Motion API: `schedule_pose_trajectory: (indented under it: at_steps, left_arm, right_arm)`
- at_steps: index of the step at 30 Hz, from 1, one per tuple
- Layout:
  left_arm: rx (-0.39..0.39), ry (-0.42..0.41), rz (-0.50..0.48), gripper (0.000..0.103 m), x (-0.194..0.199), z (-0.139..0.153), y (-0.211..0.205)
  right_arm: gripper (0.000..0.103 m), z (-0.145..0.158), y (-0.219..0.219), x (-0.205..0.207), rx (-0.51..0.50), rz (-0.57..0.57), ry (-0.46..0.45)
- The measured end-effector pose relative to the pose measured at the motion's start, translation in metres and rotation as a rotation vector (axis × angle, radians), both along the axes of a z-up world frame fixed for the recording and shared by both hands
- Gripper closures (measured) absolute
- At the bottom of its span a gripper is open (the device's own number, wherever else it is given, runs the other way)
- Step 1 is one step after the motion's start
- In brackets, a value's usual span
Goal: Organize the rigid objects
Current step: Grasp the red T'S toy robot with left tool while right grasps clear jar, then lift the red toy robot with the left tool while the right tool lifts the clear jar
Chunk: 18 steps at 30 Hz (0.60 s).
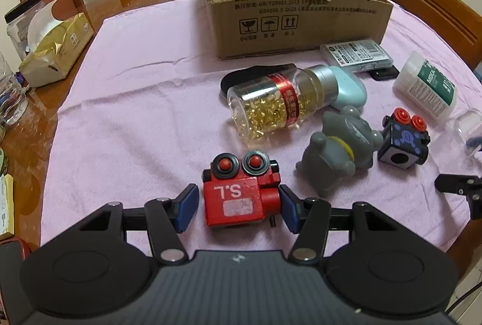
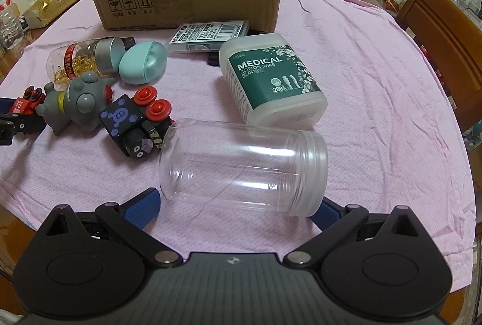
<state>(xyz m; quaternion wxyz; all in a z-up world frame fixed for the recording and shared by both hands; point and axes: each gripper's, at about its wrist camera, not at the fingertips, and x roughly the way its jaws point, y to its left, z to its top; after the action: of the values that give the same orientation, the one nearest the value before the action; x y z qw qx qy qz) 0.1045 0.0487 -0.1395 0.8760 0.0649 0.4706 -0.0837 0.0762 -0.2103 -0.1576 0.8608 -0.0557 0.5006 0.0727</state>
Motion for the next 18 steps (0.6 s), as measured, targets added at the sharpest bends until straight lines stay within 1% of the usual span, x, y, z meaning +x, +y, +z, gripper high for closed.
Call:
schedule_pose_trajectory:
  at_steps: [3, 6, 7, 9, 13, 18]
  left_arm:
    - [-0.021, 0.01, 0.023, 0.049, 0.0, 0.001, 0.001]
    - [-0.04, 0.026, 0.046, 0.051, 0.0, 0.002, 0.001]
    - [-0.046, 0.034, 0.053, 0.053, 0.0, 0.001, 0.001]
    - [-0.052, 0.039, 0.058, 0.054, 0.001, 0.002, 0.001]
    - [-0.046, 0.036, 0.038, 0.054, 0.005, 0.001, 0.001]
    - [-0.04, 0.042, -0.005, 0.054, 0.011, 0.001, 0.0]
  right_arm:
    - [0.0, 0.0, 0.0, -0.001, -0.001, -0.001, -0.001]
    - [0.0, 0.001, 0.0, 0.004, -0.009, -0.016, 0.032]
    - [0.0, 0.003, -0.001, 0.005, -0.015, -0.022, 0.032]
    - [0.0, 0.008, -0.003, 0.004, -0.011, -0.014, 0.019]
    - [0.0, 0.017, -0.005, 0.01, -0.004, -0.01, 0.03]
    - [0.0, 0.018, 0.002, 0.023, -0.001, -0.039, 0.056]
